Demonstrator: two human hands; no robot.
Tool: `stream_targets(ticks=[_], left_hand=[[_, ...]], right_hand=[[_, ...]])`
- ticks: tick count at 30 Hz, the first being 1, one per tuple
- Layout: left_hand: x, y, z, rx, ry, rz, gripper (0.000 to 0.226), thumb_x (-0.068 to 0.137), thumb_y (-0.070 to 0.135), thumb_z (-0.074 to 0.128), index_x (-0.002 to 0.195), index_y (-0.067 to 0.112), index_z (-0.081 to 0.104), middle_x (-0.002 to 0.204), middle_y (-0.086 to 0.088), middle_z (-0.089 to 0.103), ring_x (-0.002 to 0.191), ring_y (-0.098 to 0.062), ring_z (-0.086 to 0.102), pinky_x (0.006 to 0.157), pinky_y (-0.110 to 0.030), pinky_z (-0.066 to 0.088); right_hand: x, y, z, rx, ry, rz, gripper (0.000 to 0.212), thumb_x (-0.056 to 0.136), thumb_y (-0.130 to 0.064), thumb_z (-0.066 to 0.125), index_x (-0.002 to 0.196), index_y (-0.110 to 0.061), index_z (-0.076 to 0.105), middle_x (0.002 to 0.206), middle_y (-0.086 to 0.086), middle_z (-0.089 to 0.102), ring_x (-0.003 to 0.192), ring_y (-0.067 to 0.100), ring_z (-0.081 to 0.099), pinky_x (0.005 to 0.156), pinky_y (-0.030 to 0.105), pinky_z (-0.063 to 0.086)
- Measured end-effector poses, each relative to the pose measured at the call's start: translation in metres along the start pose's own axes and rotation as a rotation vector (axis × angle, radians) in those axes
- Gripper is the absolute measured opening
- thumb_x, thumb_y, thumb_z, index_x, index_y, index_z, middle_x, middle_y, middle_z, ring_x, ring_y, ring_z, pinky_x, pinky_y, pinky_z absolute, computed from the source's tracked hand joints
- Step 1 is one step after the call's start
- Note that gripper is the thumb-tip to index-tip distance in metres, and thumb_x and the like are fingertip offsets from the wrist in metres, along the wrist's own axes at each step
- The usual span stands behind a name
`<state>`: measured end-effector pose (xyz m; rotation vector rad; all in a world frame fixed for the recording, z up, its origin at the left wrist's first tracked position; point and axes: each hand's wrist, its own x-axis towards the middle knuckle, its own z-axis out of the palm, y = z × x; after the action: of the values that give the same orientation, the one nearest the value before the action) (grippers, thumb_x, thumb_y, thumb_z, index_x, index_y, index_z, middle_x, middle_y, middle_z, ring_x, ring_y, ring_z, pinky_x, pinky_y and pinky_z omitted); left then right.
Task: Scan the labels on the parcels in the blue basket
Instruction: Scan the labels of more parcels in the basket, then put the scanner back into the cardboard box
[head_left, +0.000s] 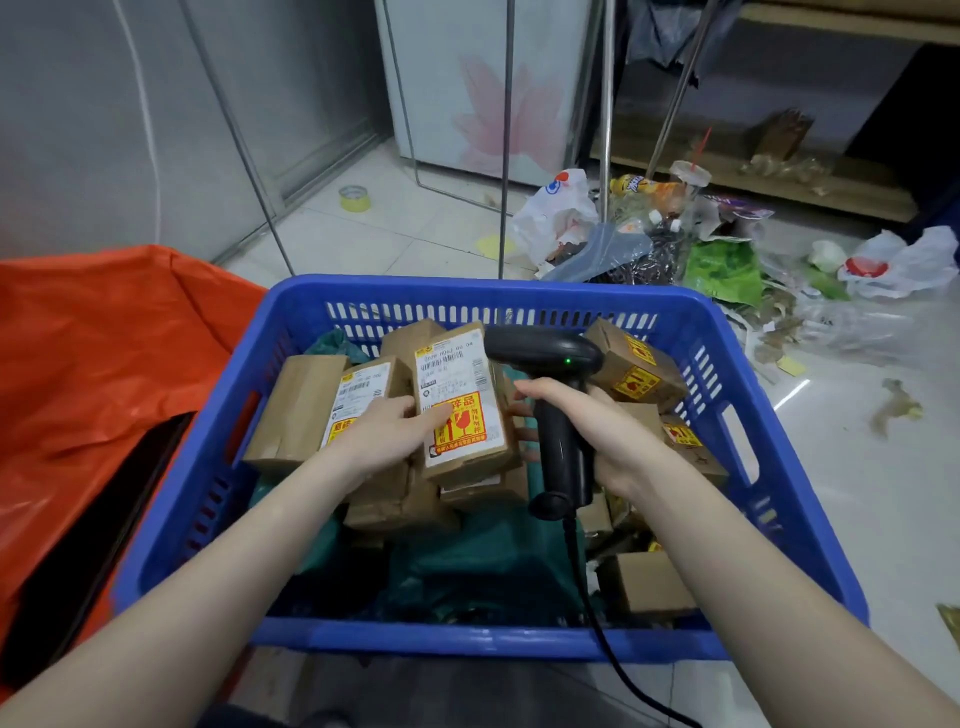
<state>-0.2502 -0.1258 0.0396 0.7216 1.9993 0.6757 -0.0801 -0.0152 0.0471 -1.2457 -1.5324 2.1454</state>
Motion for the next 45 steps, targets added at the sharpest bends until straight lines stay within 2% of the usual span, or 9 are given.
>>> stream_targets(ticks=[3, 9, 13, 17, 21, 28, 32, 38, 45], left_hand=[[0.004, 0.0, -0.002, 0.025, 0.003, -0.015, 0.049, 0.092, 0.044, 0.048, 0.132, 0.015, 0.049, 0.123, 0.0, 0.061, 0.106, -0.016, 0.057, 0.086, -0.029, 0.044], [0.002, 0.0, 0.003, 0.214, 0.031, 0.036, 0.041, 0.09, 0.035, 0.054, 0.127, 0.019, 0.049, 0.121, 0.002, 0.061, 0.097, -0.013, 0.056, 0.079, -0.027, 0.042], [-0.001, 0.003, 0.005, 0.336, 0.051, 0.068, 0.035, 0.09, 0.033, 0.054, 0.12, 0.016, 0.058, 0.111, 0.001, 0.063, 0.085, -0.01, 0.054, 0.069, -0.022, 0.038], [-0.002, 0.007, 0.005, 0.392, 0.1, 0.072, 0.048, 0.089, 0.031, 0.056, 0.133, 0.012, 0.05, 0.124, -0.007, 0.058, 0.101, -0.017, 0.054, 0.081, -0.026, 0.04], [0.003, 0.006, 0.003, 0.366, 0.2, 0.112, 0.064, 0.085, 0.034, 0.059, 0.143, 0.019, 0.036, 0.145, -0.009, 0.04, 0.127, -0.025, 0.045, 0.101, -0.038, 0.043], [-0.002, 0.038, 0.005, -0.018, 0.378, 0.403, 0.045, 0.095, 0.042, 0.041, 0.136, 0.023, 0.044, 0.142, -0.001, 0.041, 0.128, -0.015, 0.043, 0.096, -0.026, 0.036], [-0.013, 0.066, 0.012, -0.214, 0.28, 0.562, 0.053, 0.091, 0.049, 0.046, 0.139, 0.028, 0.039, 0.144, 0.005, 0.04, 0.126, -0.006, 0.041, 0.094, -0.021, 0.035], [-0.031, 0.102, 0.024, -0.131, 0.097, 0.766, 0.071, 0.075, 0.057, 0.059, 0.139, 0.038, 0.036, 0.14, 0.018, 0.043, 0.129, 0.005, 0.038, 0.097, -0.017, 0.034], [-0.051, 0.14, 0.06, -0.06, -0.067, 0.892, 0.045, 0.075, 0.047, 0.068, 0.118, 0.036, 0.059, 0.118, 0.015, 0.062, 0.112, 0.002, 0.055, 0.093, -0.019, 0.045]], right_hand=[[0.001, 0.005, 0.007, -0.014, 0.002, 0.032, 0.081, 0.059, -0.046, 0.081, 0.13, -0.017, 0.052, 0.118, 0.008, 0.069, 0.106, 0.027, 0.066, 0.092, 0.046, 0.054], [0.0, 0.007, 0.012, -0.019, -0.057, 0.044, 0.02, 0.083, -0.03, 0.07, 0.1, -0.02, 0.067, 0.093, 0.002, 0.075, 0.091, 0.019, 0.069, 0.076, 0.032, 0.055], [-0.001, 0.005, 0.017, -0.052, -0.052, 0.063, 0.037, 0.083, -0.032, 0.069, 0.115, -0.016, 0.062, 0.101, 0.003, 0.071, 0.093, 0.017, 0.067, 0.065, 0.026, 0.05], [-0.004, 0.003, 0.018, -0.045, -0.071, 0.061, 0.031, 0.084, -0.03, 0.068, 0.113, -0.019, 0.061, 0.098, 0.001, 0.071, 0.088, 0.013, 0.067, 0.056, 0.019, 0.05], [-0.006, 0.0, 0.018, -0.044, -0.064, 0.051, 0.027, 0.085, -0.031, 0.068, 0.109, -0.02, 0.062, 0.096, 0.002, 0.071, 0.082, 0.014, 0.069, 0.05, 0.019, 0.053], [-0.014, -0.011, 0.009, -0.12, -0.034, 0.035, 0.034, 0.086, -0.045, 0.063, 0.109, -0.021, 0.059, 0.098, 0.008, 0.069, 0.055, 0.019, 0.069, 0.053, 0.03, 0.057], [-0.023, -0.027, 0.001, -0.166, -0.003, -0.021, 0.034, 0.084, -0.043, 0.066, 0.11, -0.024, 0.056, 0.103, 0.012, 0.065, 0.059, 0.018, 0.06, 0.051, 0.027, 0.051], [-0.062, -0.057, -0.028, -0.33, 0.004, -0.122, 0.019, 0.084, -0.025, 0.066, 0.101, -0.018, 0.061, 0.093, 0.011, 0.062, 0.048, 0.015, 0.051, 0.044, 0.023, 0.044], [-0.115, -0.071, -0.078, -0.384, 0.074, -0.175, 0.023, 0.083, -0.018, 0.069, 0.104, -0.009, 0.062, 0.075, 0.007, 0.061, 0.061, 0.027, 0.059, 0.058, 0.035, 0.055]])
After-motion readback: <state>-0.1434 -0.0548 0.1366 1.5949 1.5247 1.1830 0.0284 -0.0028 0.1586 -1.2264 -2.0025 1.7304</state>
